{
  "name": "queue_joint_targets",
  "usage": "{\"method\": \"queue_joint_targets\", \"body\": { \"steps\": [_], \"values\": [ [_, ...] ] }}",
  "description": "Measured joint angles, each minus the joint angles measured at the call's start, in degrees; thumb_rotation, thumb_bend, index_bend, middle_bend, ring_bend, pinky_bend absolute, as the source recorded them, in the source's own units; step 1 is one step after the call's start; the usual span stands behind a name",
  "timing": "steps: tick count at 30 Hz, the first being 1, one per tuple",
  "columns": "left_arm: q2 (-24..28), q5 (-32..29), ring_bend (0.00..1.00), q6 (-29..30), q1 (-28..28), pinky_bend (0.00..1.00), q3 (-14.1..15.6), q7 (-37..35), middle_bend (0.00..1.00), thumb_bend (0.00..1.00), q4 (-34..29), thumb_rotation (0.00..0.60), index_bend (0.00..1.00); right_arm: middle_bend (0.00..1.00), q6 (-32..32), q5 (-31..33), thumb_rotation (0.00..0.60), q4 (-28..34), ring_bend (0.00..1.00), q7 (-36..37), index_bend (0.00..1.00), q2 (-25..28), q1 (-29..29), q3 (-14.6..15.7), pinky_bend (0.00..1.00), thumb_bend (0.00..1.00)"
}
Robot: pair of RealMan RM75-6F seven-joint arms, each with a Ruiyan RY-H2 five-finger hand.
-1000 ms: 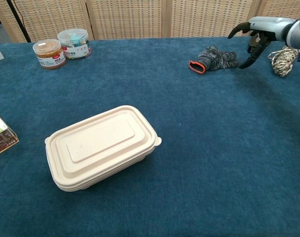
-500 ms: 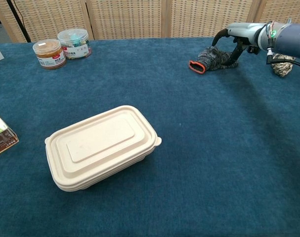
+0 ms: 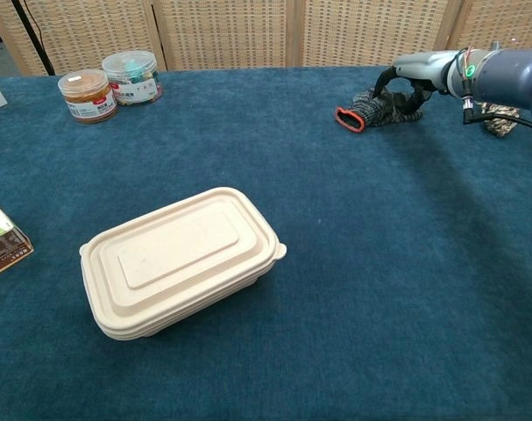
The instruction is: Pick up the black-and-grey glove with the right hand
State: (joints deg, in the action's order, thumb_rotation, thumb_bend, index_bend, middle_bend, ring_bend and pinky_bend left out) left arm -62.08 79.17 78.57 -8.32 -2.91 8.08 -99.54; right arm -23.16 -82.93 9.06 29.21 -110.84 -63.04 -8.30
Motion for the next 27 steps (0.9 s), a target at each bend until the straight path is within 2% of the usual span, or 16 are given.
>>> {"method": "queue_joint_targets", "body": {
  "steps": [4, 8, 11, 17, 21, 23, 27],
  "values": [
    [0.1, 0.3, 0.00, 0.0, 0.0, 0.00, 0.1, -0.1, 0.00, 0.00, -0.1, 0.600, 0.00, 0.29, 0.3, -0.4, 0.600, 1.8, 0.21, 0.1, 0.35, 1.4, 0.3, 0.6, 0.24, 0.99],
    [0.3, 0.6, 0.00, 0.1, 0.1, 0.00, 0.3, -0.5, 0.00, 0.00, -0.2, 0.600, 0.00, 0.35, -0.1, -1.0, 0.600, 5.1, 0.29, 1.0, 0.40, 3.8, 0.7, 1.3, 0.34, 1.00],
    [0.5, 0.7, 0.00, 0.1, 0.1, 0.00, 0.4, -0.8, 0.00, 0.00, -0.2, 0.600, 0.00, 0.36, -1.6, -1.6, 0.600, 8.7, 0.31, 1.7, 0.42, 6.4, 1.5, 2.0, 0.36, 1.00],
    [0.7, 0.9, 0.00, -0.3, -0.1, 0.00, 0.5, -1.1, 0.00, 0.00, -0.2, 0.600, 0.00, 0.38, -3.8, -2.9, 0.600, 20.1, 0.33, 1.9, 0.42, 13.3, 3.3, 3.8, 0.37, 1.00],
    [0.7, 0.9, 0.00, -0.4, -0.1, 0.00, 0.6, -0.9, 0.00, 0.00, -0.3, 0.600, 0.00, 0.35, -7.4, -3.3, 0.600, 31.0, 0.32, 0.2, 0.40, 19.0, 5.0, 4.2, 0.37, 1.00],
    [0.6, 0.9, 0.00, -0.4, -0.1, 0.00, 0.6, -0.8, 0.00, 0.00, -0.3, 0.600, 0.00, 0.31, -9.4, -3.1, 0.600, 35.6, 0.29, -1.5, 0.36, 21.5, 5.8, 4.1, 0.35, 0.95],
    [0.6, 1.1, 0.00, -0.4, -0.1, 0.00, 0.7, -0.8, 0.00, 0.00, -0.4, 0.600, 0.00, 0.07, -13.4, -2.1, 0.600, 41.8, 0.07, -7.5, 0.14, 24.9, 7.2, 3.1, 0.16, 0.50]
  ]
}}
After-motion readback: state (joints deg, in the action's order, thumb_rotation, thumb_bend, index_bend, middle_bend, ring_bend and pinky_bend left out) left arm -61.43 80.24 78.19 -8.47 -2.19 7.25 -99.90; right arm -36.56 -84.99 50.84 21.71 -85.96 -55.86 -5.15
